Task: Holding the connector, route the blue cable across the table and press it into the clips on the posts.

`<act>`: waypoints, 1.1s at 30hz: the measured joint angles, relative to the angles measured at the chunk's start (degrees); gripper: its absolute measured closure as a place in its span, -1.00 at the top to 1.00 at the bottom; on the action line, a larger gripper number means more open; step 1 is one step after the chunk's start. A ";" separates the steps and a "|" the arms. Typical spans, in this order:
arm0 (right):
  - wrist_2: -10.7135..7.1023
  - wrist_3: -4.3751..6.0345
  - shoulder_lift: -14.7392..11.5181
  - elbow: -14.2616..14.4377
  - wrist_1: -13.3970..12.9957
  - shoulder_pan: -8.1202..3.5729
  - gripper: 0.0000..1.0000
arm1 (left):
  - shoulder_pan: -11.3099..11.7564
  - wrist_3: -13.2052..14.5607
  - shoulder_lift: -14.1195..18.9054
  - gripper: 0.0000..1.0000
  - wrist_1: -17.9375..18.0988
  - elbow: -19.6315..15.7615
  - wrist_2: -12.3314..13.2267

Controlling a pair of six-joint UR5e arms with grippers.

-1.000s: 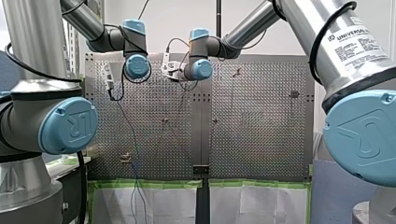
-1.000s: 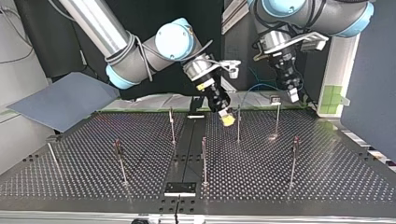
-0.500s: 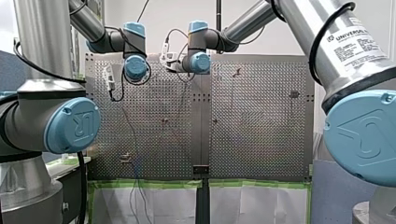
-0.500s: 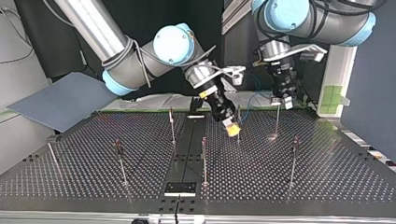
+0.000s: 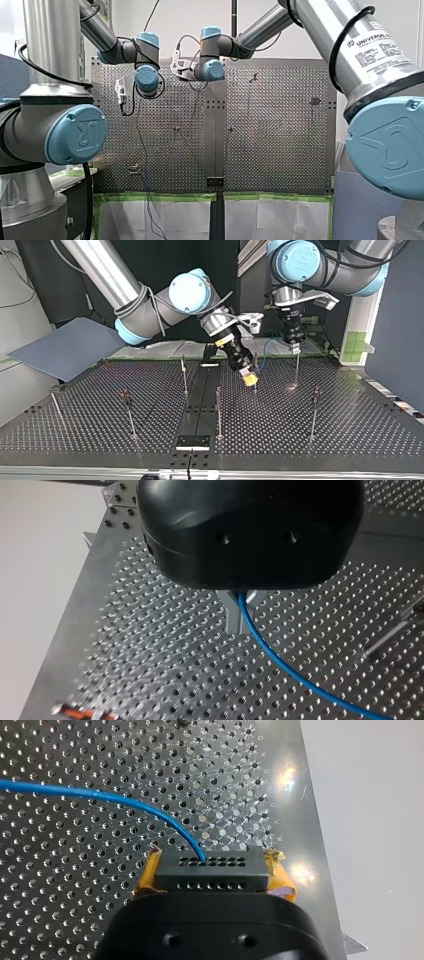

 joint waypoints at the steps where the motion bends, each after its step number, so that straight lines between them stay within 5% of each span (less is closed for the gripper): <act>1: 0.00 0.01 0.03 -0.01 0.00 -0.04 -1.00 | -0.10 0.07 -0.06 -1.00 -0.15 -0.03 0.25; 11: 0.00 0.01 0.25 -0.50 -0.05 -0.02 -1.00 | 0.11 -2.92 -0.01 -1.00 -1.25 0.37 2.13; 21: -0.09 0.87 0.35 -1.57 0.37 -0.05 -1.00 | 2.42 -7.25 -0.43 -1.00 -4.18 4.56 -1.41; 27: -0.44 2.37 0.37 -2.58 0.49 -0.18 -1.00 | 4.87 -6.83 -0.31 -1.00 -6.67 7.52 -2.75; 33: -1.25 3.17 0.54 -3.45 0.54 -0.11 -1.00 | 7.66 -5.47 -0.50 -1.00 -7.60 10.34 -1.43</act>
